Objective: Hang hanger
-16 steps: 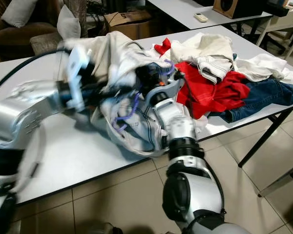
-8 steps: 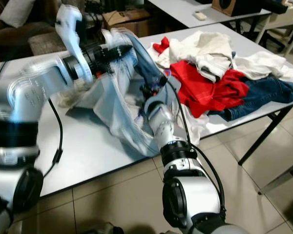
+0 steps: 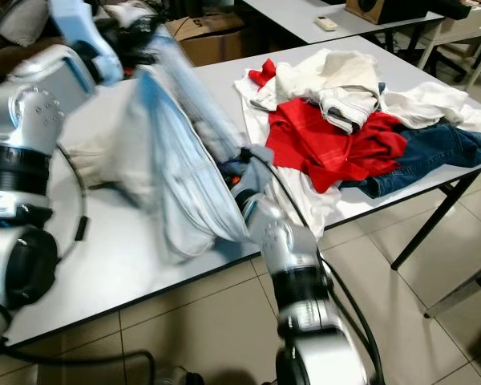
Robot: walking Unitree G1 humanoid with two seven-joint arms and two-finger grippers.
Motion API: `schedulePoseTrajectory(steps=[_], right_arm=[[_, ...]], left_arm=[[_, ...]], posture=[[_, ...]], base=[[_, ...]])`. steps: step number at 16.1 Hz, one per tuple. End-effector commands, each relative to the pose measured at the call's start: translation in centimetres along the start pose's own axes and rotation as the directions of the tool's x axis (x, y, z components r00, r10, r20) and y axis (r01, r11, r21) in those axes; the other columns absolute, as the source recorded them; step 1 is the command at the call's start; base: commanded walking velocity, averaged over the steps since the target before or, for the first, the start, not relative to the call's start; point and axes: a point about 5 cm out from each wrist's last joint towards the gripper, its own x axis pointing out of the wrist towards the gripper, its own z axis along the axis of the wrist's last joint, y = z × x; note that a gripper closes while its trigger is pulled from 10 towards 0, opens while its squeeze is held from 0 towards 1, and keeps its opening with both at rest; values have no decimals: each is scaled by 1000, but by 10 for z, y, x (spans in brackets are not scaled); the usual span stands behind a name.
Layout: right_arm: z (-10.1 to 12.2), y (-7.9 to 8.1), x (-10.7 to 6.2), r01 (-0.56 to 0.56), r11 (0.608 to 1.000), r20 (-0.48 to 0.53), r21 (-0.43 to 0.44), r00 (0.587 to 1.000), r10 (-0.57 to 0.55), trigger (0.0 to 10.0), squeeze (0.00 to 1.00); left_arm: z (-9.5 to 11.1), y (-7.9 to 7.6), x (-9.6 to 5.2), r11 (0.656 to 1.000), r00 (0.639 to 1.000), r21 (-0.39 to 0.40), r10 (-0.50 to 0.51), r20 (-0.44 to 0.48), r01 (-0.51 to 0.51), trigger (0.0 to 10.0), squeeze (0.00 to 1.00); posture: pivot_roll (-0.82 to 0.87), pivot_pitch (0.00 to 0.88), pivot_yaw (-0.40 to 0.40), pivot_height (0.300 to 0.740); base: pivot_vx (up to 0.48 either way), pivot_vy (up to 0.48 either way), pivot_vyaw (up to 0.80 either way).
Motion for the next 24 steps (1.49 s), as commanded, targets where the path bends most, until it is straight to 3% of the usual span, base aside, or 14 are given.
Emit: schedulePoseTrajectory(steps=[1,4,6,8,9,12,14,15,16,17,18,19,22,24], right_arm=[[2,11,-10,-68,998,-42,14,997,69,10000,0],[35,21,-37,-120,992,50,-22,991,121,10000,0],[60,17,-57,-62,995,136,-83,988,73,10000,0],[73,22,-69,-106,994,198,-29,974,110,10000,0],[78,33,-75,-197,980,231,27,955,186,10000,0],[78,56,-81,-393,898,283,201,900,331,10000,0],[79,50,-78,-332,918,272,216,924,270,10000,0],[81,47,-78,-304,928,269,214,932,243,10000,0],[83,45,-79,-286,937,278,199,934,226,10000,0],[87,42,-80,-237,964,283,120,939,196,10000,0],[86,43,-79,-235,965,277,116,941,195,10000,0],[85,43,-78,-231,966,268,111,944,195,10000,0],[77,36,-75,-195,977,224,91,960,171,10000,0],[72,27,-75,-141,987,193,79,973,123,10000,0]], left_arm=[[31,13,-3,990,991,113,68,118,-81,0,0],[-4,39,-5,957,985,239,172,-8,-165,0,0],[-42,64,-19,920,957,334,261,-126,-207,0,0],[-64,75,-30,911,938,354,292,-186,-213,0,0],[-87,81,-39,909,920,370,298,-256,-191,0,0],[-151,75,-59,928,861,365,244,-447,-73,0,0],[-197,52,-73,967,831,251,104,-547,44,0,0],[-208,38,-75,982,844,167,14,-536,90,0,0],[-211,30,-75,988,858,100,-50,-510,117,4588,0],[-205,18,-75,986,897,-48,-167,-409,161,10000,0],[-200,19,-77,985,911,-52,-171,-375,163,10000,1000],[-194,21,-82,981,919,-58,-195,-342,187,10000,1000],[-159,36,-105,979,964,91,-158,-213,181,10000,1000],[-142,37,-112,984,977,75,-151,-148,163,10000,1000]], posture=[[-30,0,98,740],[-45,0,115,740],[-53,0,122,740],[-50,0,117,740],[-45,0,107,740],[-39,0,95,740],[-41,0,93,740],[-48,0,94,740],[-56,3,92,740],[-58,6,85,740],[-55,7,77,740],[-53,8,74,740],[-35,19,44,740],[-28,22,34,740]], base=[[0,0,0],[0,0,0],[0,0,0],[0,0,0],[0,0,0],[0,0,0],[0,0,0],[0,0,0],[0,0,0],[0,0,0],[0,0,0],[0,0,0],[0,0,0],[0,0,0]])
